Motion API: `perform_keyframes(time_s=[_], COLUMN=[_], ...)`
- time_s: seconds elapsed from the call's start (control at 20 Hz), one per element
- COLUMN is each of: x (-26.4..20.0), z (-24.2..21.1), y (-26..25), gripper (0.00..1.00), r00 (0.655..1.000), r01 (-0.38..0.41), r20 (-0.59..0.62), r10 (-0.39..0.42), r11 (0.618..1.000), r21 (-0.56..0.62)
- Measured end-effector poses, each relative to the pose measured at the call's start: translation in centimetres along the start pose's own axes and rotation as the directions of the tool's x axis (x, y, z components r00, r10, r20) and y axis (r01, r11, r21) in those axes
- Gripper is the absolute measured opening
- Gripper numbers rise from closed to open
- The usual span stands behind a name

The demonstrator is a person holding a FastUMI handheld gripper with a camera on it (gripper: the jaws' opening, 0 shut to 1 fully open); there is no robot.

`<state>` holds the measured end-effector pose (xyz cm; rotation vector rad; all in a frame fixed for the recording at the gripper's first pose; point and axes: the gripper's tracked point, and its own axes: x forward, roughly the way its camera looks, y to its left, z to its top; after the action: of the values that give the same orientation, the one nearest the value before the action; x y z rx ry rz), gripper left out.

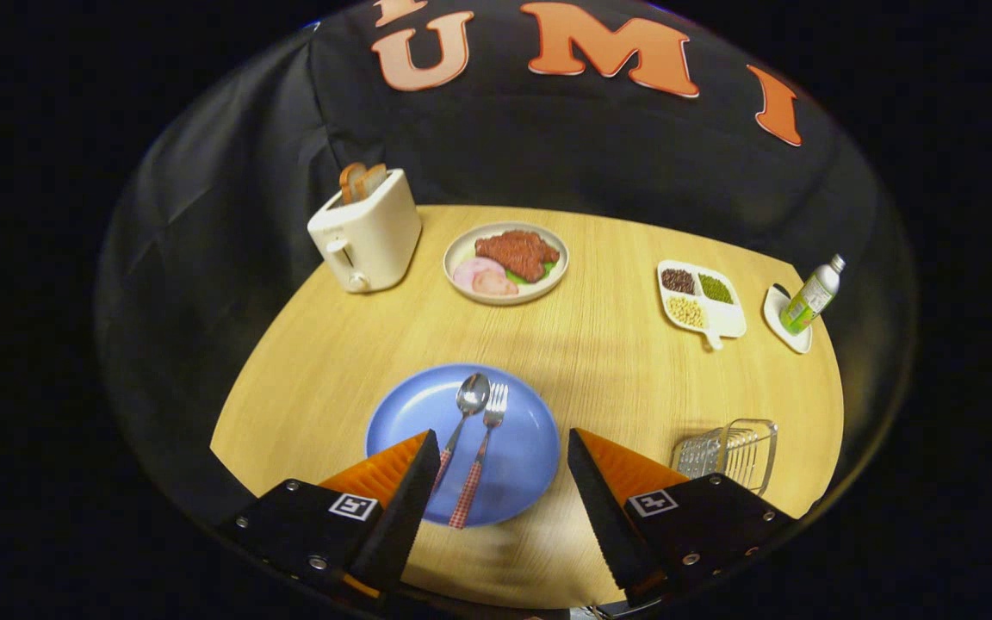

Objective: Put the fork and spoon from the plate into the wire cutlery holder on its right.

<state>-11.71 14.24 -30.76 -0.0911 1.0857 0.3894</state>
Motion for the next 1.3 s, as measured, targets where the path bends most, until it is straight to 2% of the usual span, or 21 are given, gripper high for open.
perform_keyframes(time_s=[0.1, 0.15, 0.4, 0.6, 0.65, 0.8, 0.95, 1.05, 1.3], x=[1.5, 2.1, 4.0, 5.1, 5.3, 5.9, 6.2, 6.1, 4.7], z=[-2.0, -2.9, -5.6, -7.4, -7.6, -8.3, -7.8, -7.6, -6.7], y=[1.0, 1.3, 1.8, 2.1, 2.2, 2.6, 1.7, 1.9, 0.6], gripper=[0.88, 0.84, 0.74, 0.57, 0.5, 0.39, 0.17, 0.12, 0.09], r00=[0.998, 0.996, 0.987, 0.983, 0.983, 0.984, 0.985, 0.987, 0.99], r01=[-0.02, -0.021, 0.02, 0.039, 0.045, 0.049, 0.097, 0.087, 0.083], r20=[-0.064, -0.09, -0.159, -0.181, -0.18, -0.172, -0.143, -0.136, -0.116], r10=[0.019, 0.021, -0.016, -0.038, -0.045, -0.05, -0.097, -0.084, -0.079], r11=[1.0, 1.0, 1.0, 0.999, 0.999, 0.999, 0.995, 0.996, 0.996], r21=[-0.009, 0.001, 0.021, 0.004, -0.001, -0.009, -0.011, 0.015, 0.025])
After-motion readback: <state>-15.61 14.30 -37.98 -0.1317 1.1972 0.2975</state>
